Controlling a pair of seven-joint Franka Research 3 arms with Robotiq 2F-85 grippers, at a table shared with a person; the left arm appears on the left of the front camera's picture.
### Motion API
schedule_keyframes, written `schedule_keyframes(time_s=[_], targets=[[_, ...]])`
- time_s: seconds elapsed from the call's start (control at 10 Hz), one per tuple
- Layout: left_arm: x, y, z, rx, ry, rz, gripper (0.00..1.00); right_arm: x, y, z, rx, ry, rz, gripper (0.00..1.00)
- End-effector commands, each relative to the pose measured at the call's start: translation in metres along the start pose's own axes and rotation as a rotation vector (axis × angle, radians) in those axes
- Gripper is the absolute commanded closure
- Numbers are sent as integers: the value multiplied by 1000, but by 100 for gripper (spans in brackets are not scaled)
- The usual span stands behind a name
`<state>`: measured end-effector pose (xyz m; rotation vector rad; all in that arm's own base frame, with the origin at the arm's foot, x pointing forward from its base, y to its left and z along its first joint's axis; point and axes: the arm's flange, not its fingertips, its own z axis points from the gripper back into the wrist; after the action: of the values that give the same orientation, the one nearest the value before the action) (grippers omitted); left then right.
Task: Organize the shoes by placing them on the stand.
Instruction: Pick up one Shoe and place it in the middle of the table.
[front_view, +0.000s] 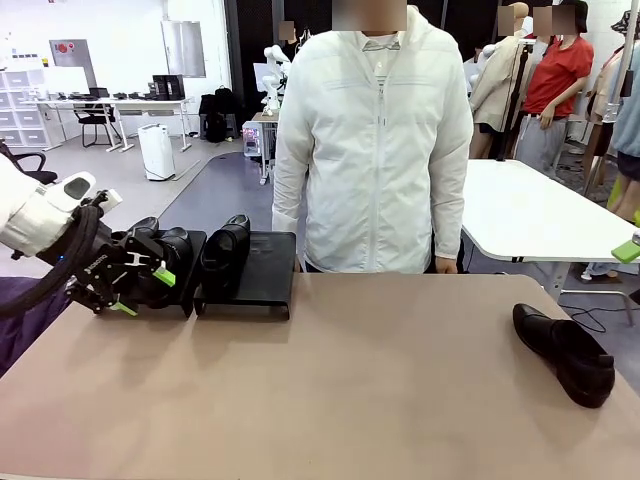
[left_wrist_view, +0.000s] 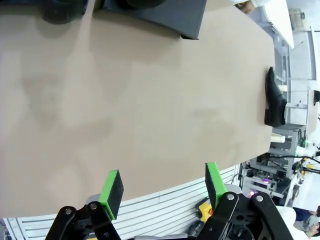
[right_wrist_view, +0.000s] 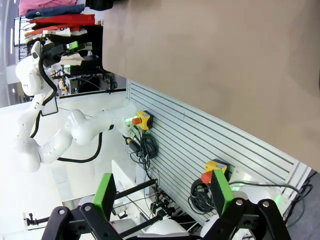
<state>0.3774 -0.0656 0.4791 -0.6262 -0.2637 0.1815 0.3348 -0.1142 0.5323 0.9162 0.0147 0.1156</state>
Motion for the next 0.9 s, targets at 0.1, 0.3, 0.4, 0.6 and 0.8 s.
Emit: schedule_keyframes(time_s=[0.1, 0.3, 0.4, 0.6, 0.8], targets=[[2, 3, 7, 6, -2, 11, 15, -1, -1, 4, -5, 7, 26, 0], [2, 3, 7, 6, -2, 11, 15, -1, -1, 4, -5, 7, 26, 0], [2, 3, 7, 6, -2, 11, 15, -1, -1, 4, -5, 7, 26, 0], [2, 3, 7, 6, -2, 11, 15, 0, 0, 0, 0, 0, 0, 0], [2, 3, 7, 6, -2, 11, 15, 55, 11, -62, -489, 120, -69, 0]])
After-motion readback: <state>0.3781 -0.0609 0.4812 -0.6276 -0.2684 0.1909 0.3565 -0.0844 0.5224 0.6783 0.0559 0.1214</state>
